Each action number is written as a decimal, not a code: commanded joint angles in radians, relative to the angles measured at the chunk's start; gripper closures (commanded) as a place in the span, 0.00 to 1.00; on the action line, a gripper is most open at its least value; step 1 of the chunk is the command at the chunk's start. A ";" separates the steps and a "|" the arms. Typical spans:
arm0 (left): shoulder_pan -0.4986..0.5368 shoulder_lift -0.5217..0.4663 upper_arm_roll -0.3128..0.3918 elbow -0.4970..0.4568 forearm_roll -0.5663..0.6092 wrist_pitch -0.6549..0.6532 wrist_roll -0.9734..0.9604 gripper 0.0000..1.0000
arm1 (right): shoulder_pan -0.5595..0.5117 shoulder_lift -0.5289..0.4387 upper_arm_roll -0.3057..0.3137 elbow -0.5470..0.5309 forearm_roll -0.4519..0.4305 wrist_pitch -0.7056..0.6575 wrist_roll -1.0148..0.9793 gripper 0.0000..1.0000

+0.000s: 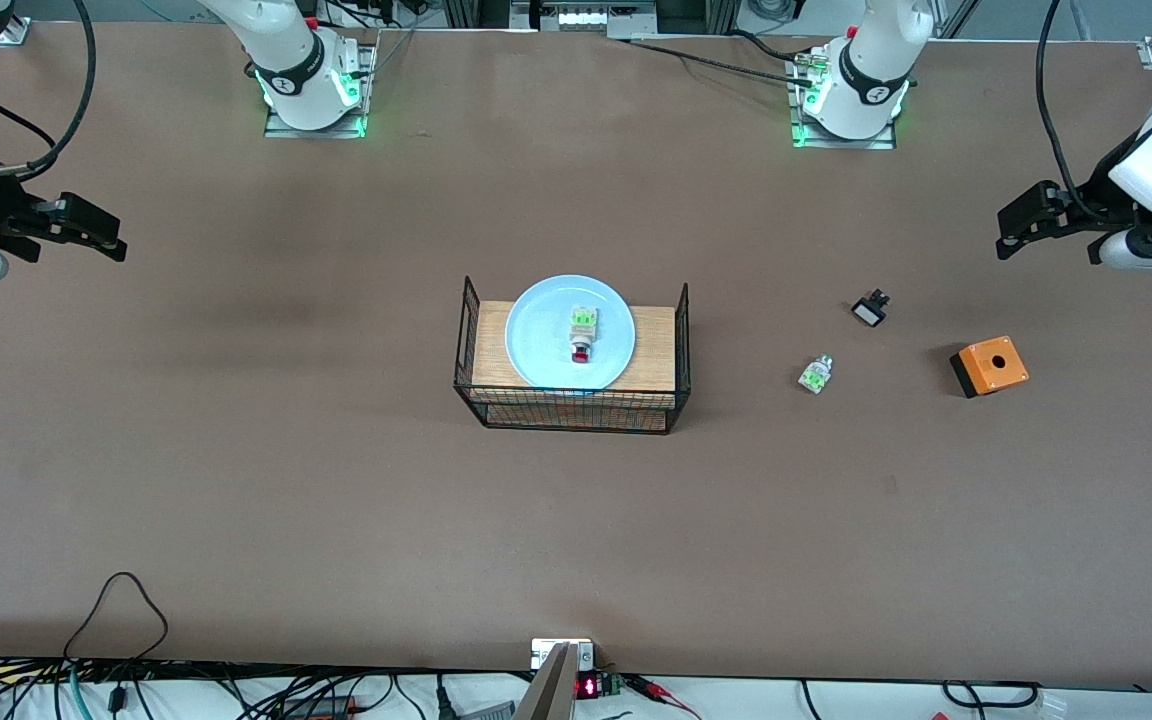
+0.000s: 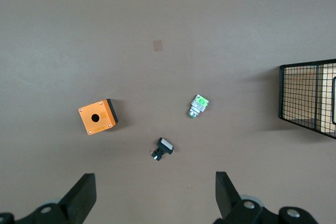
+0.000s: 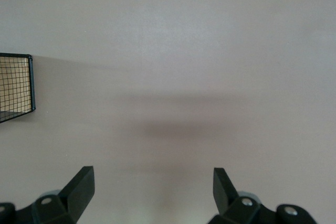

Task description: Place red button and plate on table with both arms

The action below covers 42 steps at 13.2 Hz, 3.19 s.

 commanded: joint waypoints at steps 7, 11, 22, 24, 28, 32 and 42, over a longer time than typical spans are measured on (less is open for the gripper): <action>-0.015 0.081 -0.146 0.040 -0.058 -0.042 -0.096 0.00 | -0.001 -0.003 0.000 0.007 -0.015 -0.002 0.006 0.00; -0.055 0.187 -0.290 0.089 -0.143 -0.013 -0.384 0.00 | 0.001 -0.004 0.000 0.005 -0.015 -0.004 0.004 0.00; -0.448 0.492 -0.295 0.206 0.090 0.332 -0.739 0.00 | -0.013 -0.003 -0.006 0.005 -0.018 0.018 0.003 0.00; -0.483 0.544 -0.298 0.208 0.216 0.382 -0.849 0.00 | -0.013 -0.003 -0.006 0.005 -0.018 0.016 0.001 0.00; -0.529 0.633 -0.290 0.206 0.315 0.513 -0.931 0.00 | -0.013 -0.003 -0.007 0.005 -0.018 0.016 0.001 0.00; -0.527 0.658 -0.290 0.203 0.370 0.538 -0.929 0.24 | -0.014 -0.003 -0.007 0.004 -0.018 0.015 0.003 0.00; -0.490 0.490 -0.303 0.215 0.350 0.264 -0.945 0.86 | -0.010 -0.001 -0.006 0.005 -0.015 0.018 0.006 0.00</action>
